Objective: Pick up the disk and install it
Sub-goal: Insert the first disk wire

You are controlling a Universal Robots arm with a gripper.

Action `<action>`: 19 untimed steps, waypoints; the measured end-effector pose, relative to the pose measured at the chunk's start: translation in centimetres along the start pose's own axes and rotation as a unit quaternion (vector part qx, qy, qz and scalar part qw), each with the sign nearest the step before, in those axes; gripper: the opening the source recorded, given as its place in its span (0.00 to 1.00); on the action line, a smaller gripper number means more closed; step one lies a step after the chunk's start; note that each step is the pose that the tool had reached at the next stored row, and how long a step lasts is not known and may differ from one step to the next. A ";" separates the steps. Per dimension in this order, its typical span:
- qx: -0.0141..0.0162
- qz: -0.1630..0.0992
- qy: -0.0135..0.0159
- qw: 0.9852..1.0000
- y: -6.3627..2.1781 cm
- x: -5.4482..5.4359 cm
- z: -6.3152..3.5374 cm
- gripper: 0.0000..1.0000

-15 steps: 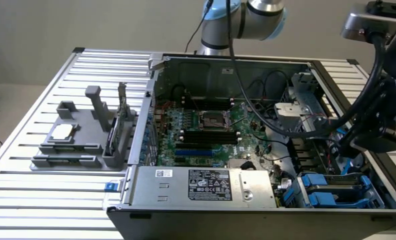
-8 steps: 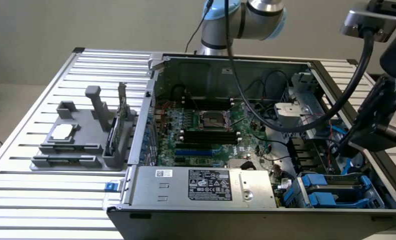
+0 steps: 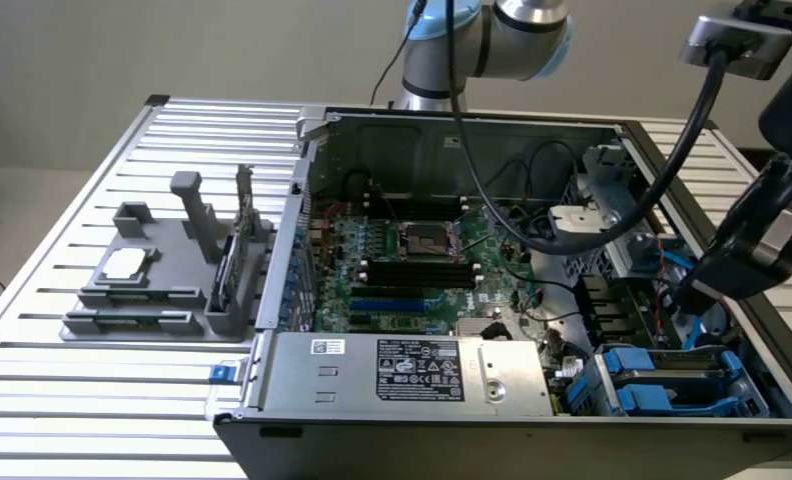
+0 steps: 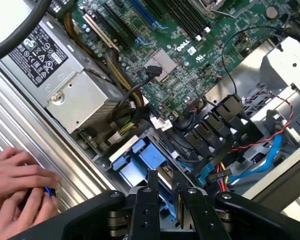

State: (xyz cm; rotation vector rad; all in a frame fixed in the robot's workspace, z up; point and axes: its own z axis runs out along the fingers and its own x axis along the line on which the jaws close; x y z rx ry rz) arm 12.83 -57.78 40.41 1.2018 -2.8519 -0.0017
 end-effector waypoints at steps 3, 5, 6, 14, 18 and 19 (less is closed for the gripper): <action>-0.001 0.023 -0.001 1.000 0.00 0.0 0.03 0.25; -0.001 0.039 -0.001 0.999 0.00 0.0 0.05 0.25; -0.001 0.047 -0.002 0.999 0.00 0.0 0.06 0.25; -0.003 0.110 -0.004 0.994 0.00 0.0 0.15 0.25; -0.004 0.143 -0.005 0.990 0.00 0.0 0.20 0.25; -0.004 0.150 -0.005 0.989 0.00 0.0 0.22 0.25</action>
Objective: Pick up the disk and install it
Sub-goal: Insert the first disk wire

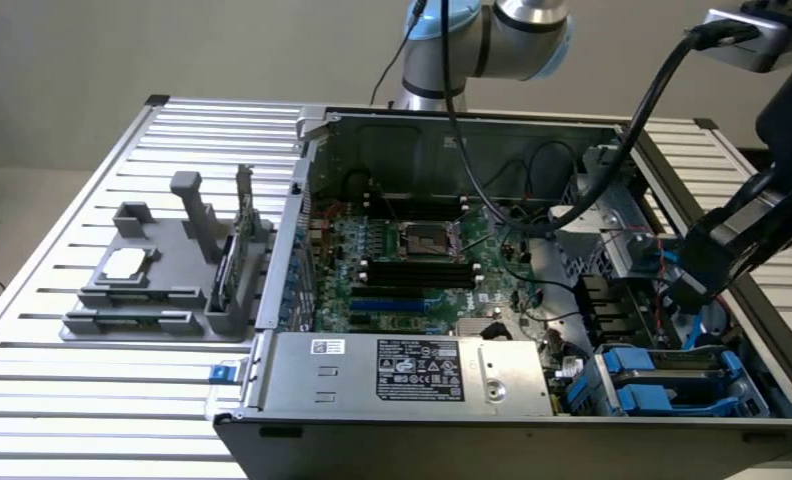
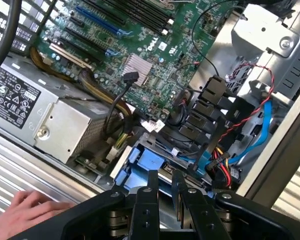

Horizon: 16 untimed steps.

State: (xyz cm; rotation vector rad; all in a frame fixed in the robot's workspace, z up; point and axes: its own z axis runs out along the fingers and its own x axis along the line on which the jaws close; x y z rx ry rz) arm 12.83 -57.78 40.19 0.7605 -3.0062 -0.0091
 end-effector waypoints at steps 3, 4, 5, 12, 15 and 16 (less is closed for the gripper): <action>-0.001 0.024 -0.001 1.000 0.00 0.0 0.04 0.25; -0.001 0.032 -0.001 0.999 0.00 0.0 0.05 0.25; -0.001 0.040 -0.001 0.999 0.00 0.0 0.07 0.25; -0.003 0.095 -0.003 0.995 0.00 0.0 0.18 0.25; -0.003 0.119 -0.004 0.993 -0.01 0.0 0.24 0.25; -0.004 0.127 -0.004 0.992 -0.01 0.0 0.26 0.25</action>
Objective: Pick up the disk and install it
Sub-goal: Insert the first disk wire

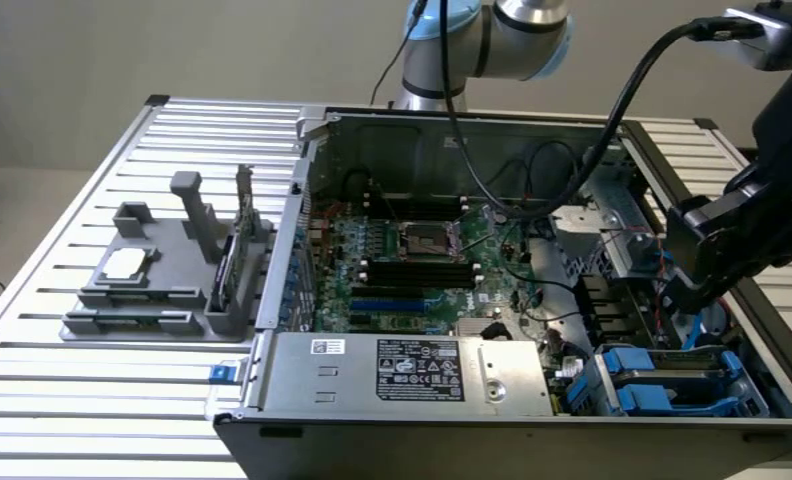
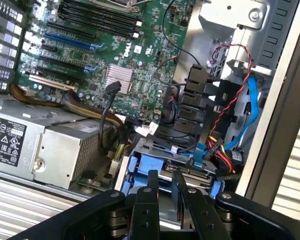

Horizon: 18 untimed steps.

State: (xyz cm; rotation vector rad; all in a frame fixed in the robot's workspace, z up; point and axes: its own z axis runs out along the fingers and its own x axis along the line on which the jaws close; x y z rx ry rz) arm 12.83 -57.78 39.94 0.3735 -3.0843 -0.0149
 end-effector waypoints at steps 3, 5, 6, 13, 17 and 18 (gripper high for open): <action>-0.001 0.024 -0.001 1.000 0.00 0.0 0.06 0.25; -0.001 0.040 -0.001 0.999 0.00 0.0 0.10 0.25; -0.001 0.048 -0.002 0.999 0.00 0.0 0.11 0.25; -0.003 0.102 -0.003 0.995 0.00 0.0 0.25 0.25; -0.004 0.133 -0.004 0.991 0.00 0.0 0.34 0.25; -0.004 0.141 -0.005 0.990 0.00 0.0 0.36 0.25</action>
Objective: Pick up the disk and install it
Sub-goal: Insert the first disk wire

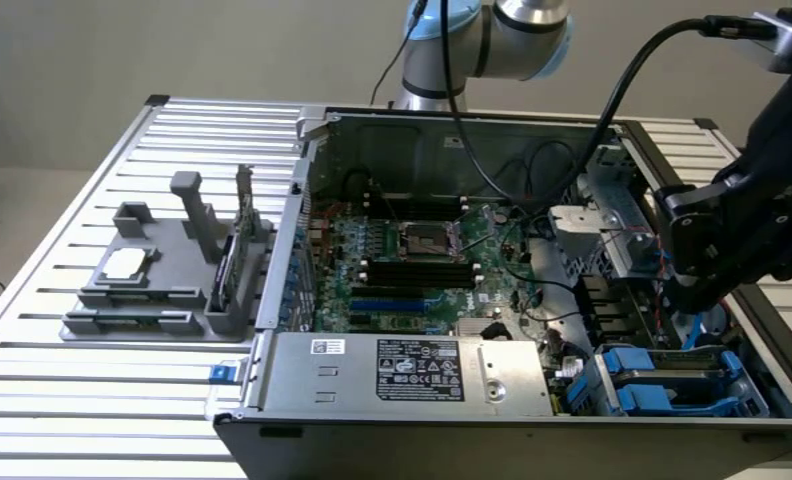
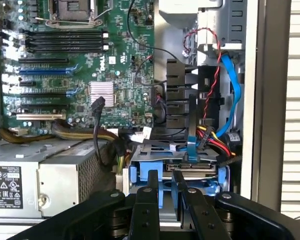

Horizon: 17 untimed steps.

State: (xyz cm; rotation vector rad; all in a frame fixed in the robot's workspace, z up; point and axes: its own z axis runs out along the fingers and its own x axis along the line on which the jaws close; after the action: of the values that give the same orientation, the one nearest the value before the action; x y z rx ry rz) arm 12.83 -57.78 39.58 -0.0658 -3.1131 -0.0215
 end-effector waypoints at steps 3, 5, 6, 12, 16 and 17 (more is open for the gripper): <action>-0.001 0.024 -0.001 1.000 0.00 0.0 0.07 0.25; -0.001 0.039 -0.001 0.999 0.00 0.0 0.11 0.25; -0.001 0.047 -0.002 0.999 0.00 0.0 0.13 0.25; -0.003 0.092 -0.003 0.996 0.00 0.0 0.27 0.25; -0.004 0.123 -0.004 0.992 -0.01 0.0 0.37 0.25; -0.004 0.131 -0.004 0.991 -0.01 0.0 0.40 0.25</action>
State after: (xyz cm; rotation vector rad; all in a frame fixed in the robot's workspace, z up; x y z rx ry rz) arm 12.83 -57.78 39.18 -0.4737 -3.0848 -0.0273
